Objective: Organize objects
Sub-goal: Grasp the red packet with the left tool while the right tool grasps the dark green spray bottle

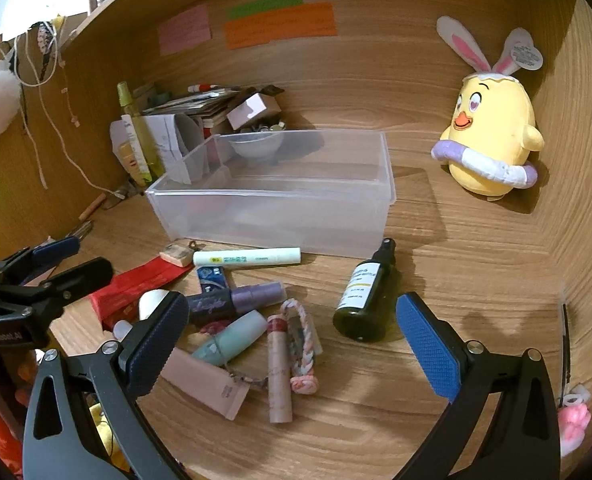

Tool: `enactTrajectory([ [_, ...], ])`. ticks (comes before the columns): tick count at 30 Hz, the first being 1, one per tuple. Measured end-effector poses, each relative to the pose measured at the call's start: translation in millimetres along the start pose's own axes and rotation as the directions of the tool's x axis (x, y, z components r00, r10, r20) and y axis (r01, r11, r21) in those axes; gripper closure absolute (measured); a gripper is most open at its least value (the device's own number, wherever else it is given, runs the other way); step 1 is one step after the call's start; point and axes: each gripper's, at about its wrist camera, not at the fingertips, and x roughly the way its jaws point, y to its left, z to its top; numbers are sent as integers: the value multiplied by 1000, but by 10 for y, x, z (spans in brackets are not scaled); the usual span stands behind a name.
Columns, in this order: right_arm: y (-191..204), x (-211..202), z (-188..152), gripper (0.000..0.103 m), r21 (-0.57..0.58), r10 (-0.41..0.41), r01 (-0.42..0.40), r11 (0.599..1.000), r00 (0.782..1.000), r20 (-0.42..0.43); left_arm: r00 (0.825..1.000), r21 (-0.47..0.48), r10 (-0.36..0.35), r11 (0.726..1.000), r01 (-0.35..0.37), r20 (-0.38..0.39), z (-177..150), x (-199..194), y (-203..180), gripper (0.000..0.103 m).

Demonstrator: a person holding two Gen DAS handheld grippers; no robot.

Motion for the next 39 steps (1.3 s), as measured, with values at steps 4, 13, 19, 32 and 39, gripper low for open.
enactTrajectory([
  [4,-102,69,28,0,17,-25,25,1000,1000,-11,999,-11,43,999,-43,-19,-37,36,167,0],
  [13,-408,280,9,0,91,-71,77,993,995,-71,988,-78,65,994,-76,-143,-264,260,540,0],
  [19,-538,423,-14,0,118,-101,114,986,989,-110,983,-87,58,993,-75,-177,-396,304,563,0],
  [32,-553,615,-8,16,116,-107,125,985,982,-157,983,-54,57,996,-67,-177,-445,459,502,0],
  [39,-560,693,-4,42,118,-107,129,985,979,-174,989,-51,39,998,-46,-143,-422,445,531,25],
])
